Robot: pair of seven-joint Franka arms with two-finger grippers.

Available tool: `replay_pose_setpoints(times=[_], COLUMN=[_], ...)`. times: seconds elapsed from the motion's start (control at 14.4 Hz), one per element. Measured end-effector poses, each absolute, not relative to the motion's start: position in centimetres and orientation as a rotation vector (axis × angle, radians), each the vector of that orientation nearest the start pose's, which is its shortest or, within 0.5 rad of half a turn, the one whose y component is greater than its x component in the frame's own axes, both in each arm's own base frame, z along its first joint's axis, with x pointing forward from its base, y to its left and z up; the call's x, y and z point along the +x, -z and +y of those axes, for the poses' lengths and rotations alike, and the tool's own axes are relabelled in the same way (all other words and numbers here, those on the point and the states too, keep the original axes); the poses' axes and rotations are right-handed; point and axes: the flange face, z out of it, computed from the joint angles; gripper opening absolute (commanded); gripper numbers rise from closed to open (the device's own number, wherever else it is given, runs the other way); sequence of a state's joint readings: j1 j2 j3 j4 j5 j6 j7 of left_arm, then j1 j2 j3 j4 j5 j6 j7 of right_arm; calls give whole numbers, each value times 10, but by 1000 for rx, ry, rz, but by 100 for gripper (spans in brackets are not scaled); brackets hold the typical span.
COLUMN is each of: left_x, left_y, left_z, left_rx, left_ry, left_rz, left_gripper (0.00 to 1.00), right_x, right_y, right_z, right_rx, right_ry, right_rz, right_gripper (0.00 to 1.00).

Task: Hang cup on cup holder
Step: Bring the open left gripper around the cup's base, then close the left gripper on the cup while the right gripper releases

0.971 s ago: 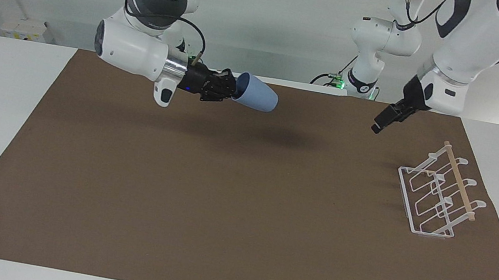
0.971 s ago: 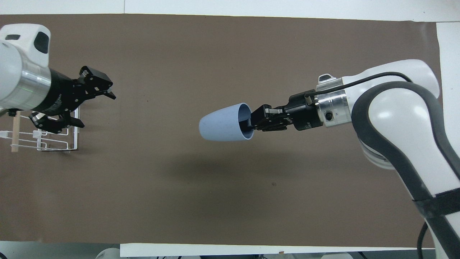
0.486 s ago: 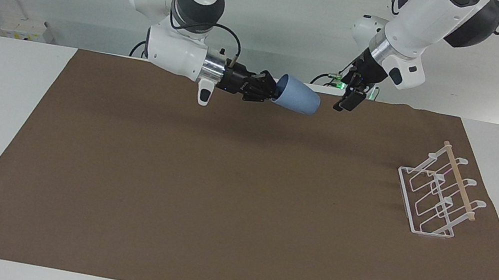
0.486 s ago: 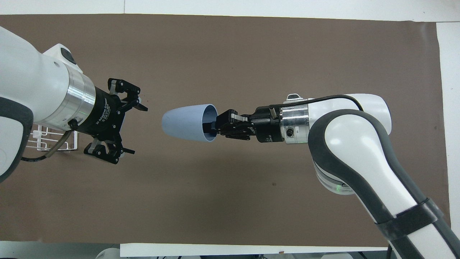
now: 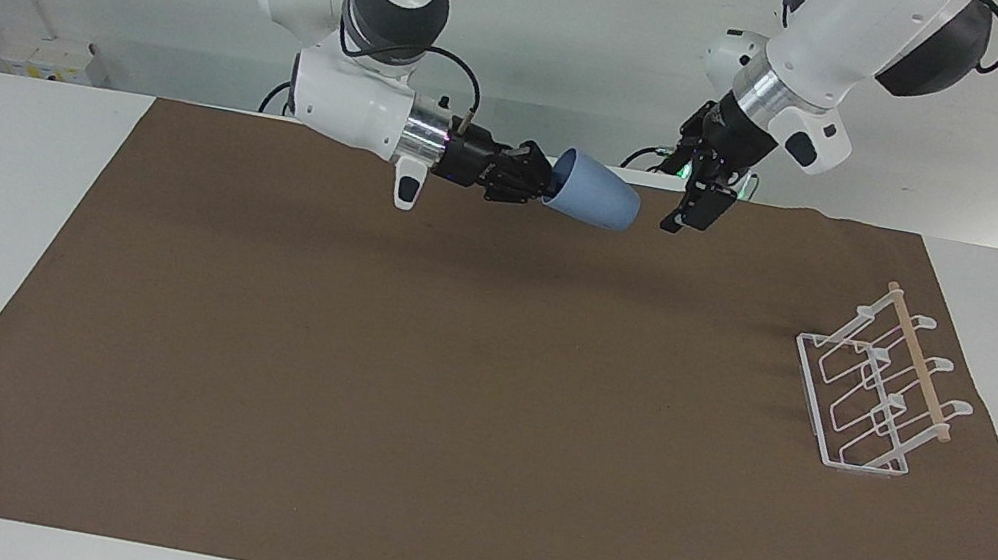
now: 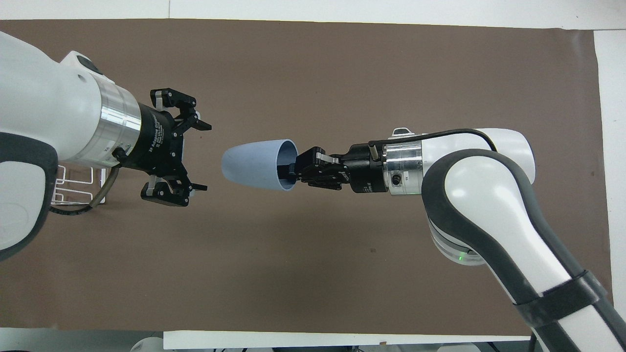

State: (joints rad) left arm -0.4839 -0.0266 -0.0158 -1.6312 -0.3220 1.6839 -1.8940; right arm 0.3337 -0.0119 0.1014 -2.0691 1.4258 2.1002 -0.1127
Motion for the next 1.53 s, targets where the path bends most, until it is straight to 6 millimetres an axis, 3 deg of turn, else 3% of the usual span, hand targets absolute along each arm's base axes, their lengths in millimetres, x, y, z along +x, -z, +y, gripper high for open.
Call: replay_pose_setpoints(times=[0.28,0.49,0.62,0.69,0.76,1.04,1.11,1.18,1.25,1.32,1.53], left_x=[465,476,476,475,473,472,471,471,471,471,466], left_y=[-614,-595,-584,-580,-577,-577,-577,-577,-577,-577,-575], left_z=[-328,-343,-357,-364,-368,-371,-372,-372,-373,-373,-380], left_rx=[-2556,-2562,-2560,-2561,-2562,-2571,-2574,-2575,-2577,-2577,-2585], left_ry=[-505,-530,-537,-540,-541,-537,-537,-536,-535,-533,-540], left_rz=[-2100,-2126,-2129,-2120,-2112,-2104,-2103,-2102,-2102,-2104,-2086], left_gripper=[100,99,75,24,0,0,0,0,0,0,0], right_x=[496,496,498,499,499,498,498,498,498,498,495], right_y=[-476,-476,-475,-475,-474,-473,-473,-473,-473,-473,-477], right_z=[282,282,279,277,276,272,271,271,270,271,284], right_rx=[-1915,-1915,-1917,-1917,-1920,-1919,-1919,-1919,-1917,-1914,-1919], right_ry=[-177,-175,-166,-162,-156,-158,-157,-160,-175,-195,-196], right_rz=[240,243,254,257,265,273,274,279,306,345,407], right_gripper=[0,0,0,0,0,0,8,56,95,100,100])
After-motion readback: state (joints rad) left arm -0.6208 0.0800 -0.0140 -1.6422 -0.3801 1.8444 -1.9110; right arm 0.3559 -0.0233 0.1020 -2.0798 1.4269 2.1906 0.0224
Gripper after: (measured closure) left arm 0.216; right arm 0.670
